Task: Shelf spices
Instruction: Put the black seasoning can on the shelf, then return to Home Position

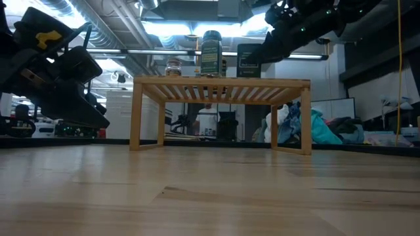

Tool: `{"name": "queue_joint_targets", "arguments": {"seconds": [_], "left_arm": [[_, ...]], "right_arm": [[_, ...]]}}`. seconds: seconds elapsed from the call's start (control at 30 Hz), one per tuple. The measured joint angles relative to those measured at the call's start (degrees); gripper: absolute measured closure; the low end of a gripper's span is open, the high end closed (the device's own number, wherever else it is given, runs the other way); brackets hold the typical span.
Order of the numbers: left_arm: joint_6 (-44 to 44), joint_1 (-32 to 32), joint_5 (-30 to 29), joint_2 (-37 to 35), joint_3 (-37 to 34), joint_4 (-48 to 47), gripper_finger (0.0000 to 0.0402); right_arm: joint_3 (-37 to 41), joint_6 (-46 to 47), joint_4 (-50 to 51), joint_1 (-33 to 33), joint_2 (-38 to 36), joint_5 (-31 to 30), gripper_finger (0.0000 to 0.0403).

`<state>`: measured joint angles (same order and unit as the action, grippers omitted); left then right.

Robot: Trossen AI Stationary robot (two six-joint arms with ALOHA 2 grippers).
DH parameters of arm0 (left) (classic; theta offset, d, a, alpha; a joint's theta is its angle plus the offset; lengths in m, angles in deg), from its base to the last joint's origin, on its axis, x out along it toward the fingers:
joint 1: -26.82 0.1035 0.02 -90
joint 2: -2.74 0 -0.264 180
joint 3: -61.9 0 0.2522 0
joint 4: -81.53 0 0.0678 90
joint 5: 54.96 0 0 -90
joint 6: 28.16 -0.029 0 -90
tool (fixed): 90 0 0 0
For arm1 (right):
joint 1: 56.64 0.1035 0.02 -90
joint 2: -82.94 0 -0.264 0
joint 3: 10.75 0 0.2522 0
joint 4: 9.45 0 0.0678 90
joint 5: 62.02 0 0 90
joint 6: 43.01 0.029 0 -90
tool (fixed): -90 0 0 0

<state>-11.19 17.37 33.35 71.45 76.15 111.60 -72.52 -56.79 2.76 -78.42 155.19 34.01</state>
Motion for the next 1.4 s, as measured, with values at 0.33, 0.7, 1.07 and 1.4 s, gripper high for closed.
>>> {"name": "queue_joint_targets", "arguments": {"seconds": [0.33, 0.7, 1.07, 1.4], "left_arm": [[0.0, 0.0, 0.0, 0.0, 0.0, 0.0, 0.0402], [0.0, 0.0, 0.0, 0.0, 0.0, 0.0, 0.0402], [0.0, 0.0, 0.0, 0.0, 0.0, 0.0, 0.0402], [0.0, 0.0, 0.0, 0.0, 0.0, 0.0, 0.0402]], "right_arm": [[0.0, 0.1, 0.0, 0.0, 0.0, -1.0, 0.0230], [0.0, 2.4, -0.4, 0.0, -0.1, -0.9, 0.0141], [0.0, 1.6, -4.5, 0.0, -3.7, -0.9, 0.0078], [-0.1, 2.3, -0.2, 0.0, -14.3, 4.4, 0.0077]]}}
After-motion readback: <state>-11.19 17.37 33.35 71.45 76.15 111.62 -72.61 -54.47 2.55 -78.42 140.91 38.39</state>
